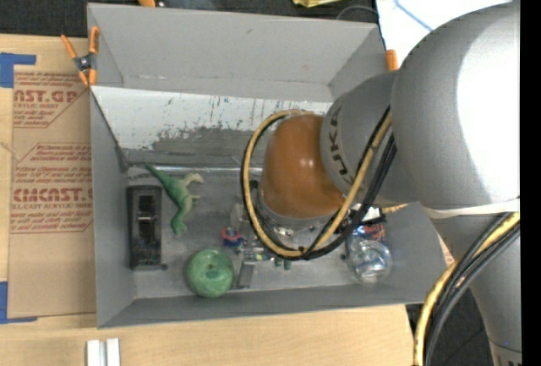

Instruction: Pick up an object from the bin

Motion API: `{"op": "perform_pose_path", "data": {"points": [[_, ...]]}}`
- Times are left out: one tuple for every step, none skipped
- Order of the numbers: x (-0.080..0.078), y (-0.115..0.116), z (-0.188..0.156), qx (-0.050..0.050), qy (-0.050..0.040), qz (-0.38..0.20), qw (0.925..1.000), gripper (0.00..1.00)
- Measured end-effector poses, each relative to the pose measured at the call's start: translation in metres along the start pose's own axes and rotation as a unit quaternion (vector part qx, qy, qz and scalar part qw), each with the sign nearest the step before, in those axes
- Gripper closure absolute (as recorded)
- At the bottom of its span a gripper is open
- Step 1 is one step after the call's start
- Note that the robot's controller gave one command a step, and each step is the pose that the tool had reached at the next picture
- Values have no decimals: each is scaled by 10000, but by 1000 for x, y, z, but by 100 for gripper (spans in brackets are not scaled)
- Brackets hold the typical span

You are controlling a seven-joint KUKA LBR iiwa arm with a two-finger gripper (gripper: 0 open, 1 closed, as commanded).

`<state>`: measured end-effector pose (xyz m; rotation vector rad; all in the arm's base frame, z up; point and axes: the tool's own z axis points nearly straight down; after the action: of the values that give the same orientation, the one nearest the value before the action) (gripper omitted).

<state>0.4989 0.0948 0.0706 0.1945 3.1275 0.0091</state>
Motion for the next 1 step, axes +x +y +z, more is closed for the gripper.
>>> {"op": "perform_pose_path", "data": {"points": [[-8,3,-1,-8,-28,114,9999,100]]}}
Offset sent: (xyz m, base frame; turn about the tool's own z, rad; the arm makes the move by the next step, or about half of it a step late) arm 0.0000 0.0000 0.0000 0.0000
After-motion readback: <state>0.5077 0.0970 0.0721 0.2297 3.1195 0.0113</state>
